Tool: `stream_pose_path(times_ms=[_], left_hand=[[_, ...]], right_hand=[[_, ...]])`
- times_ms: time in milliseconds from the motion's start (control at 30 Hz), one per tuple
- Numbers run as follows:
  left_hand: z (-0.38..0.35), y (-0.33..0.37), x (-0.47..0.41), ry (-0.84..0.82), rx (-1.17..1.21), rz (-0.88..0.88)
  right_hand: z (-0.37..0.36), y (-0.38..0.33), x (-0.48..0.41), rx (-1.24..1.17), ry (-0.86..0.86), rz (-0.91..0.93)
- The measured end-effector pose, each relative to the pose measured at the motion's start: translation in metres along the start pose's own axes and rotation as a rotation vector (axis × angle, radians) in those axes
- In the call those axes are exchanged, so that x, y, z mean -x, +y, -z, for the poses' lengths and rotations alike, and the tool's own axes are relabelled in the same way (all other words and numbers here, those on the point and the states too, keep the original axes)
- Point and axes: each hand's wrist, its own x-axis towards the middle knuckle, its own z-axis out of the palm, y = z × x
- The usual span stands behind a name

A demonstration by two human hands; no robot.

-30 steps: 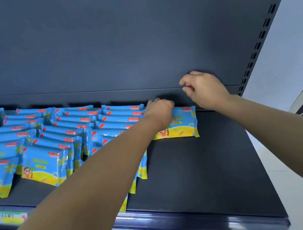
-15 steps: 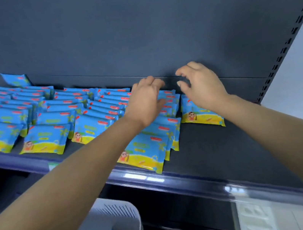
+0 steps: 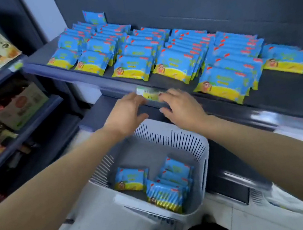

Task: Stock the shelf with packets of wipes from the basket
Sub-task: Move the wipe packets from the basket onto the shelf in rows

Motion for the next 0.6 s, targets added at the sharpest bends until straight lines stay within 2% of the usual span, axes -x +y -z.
stream_pose_path(times_ms=[100, 233, 433, 600], left_hand=[[-0.028, -0.038, 0.034, -0.217, -0.071, 0.060], [-0.055, -0.070, 0.068, -0.339, -0.113, 0.083], [-0.084, -0.090, 0.088, -0.431, -0.175, 0.048], [-0.104, -0.101, 0.092, -0.510, -0.192, 0.033]], right_hand=[[-0.057, -0.021, 0.019, 0.005, -0.374, -0.038], [-0.122, -0.036, 0.056, -0.051, -0.808, -0.076], [-0.192, -0.043, 0.088, 0.073, -1.028, -0.191], [-0.216, -0.042, 0.093, 0.100, -1.112, -0.287]])
